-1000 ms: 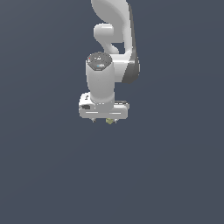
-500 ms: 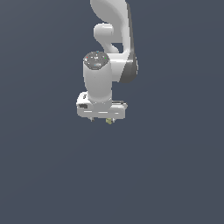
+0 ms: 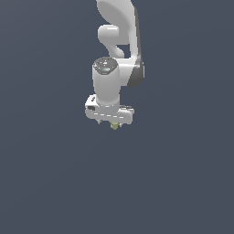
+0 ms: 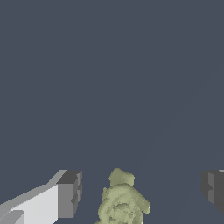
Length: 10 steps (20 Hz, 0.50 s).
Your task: Pick up the object and move it to a goal position.
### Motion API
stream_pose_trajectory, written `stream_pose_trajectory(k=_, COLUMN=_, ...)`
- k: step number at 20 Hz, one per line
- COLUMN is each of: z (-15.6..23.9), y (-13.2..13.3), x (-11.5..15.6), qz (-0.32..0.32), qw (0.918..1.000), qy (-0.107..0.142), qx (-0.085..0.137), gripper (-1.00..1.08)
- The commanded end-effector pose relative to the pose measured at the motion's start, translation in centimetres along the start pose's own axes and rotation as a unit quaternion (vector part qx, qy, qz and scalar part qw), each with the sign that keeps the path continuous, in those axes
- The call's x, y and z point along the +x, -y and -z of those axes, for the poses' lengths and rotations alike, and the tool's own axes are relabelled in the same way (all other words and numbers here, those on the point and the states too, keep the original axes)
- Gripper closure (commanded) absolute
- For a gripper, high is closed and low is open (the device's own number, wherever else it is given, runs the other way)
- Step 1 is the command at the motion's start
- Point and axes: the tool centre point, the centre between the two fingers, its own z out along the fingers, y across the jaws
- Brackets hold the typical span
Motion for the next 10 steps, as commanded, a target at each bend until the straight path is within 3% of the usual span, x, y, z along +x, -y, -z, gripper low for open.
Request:
stream_pose_trajectory(k=1, z=-0.8, y=0.2, x=-1.1, qz=-0.024, qw=0.9997, qy=0.001, qx=0.0, gripper=-0.92)
stream_pose_trajectory(k=10, z=-3.7, y=0.7, x=-6.2, qz=-0.126, qw=0.992, qy=0.003, qx=0.0, gripper=-0.92)
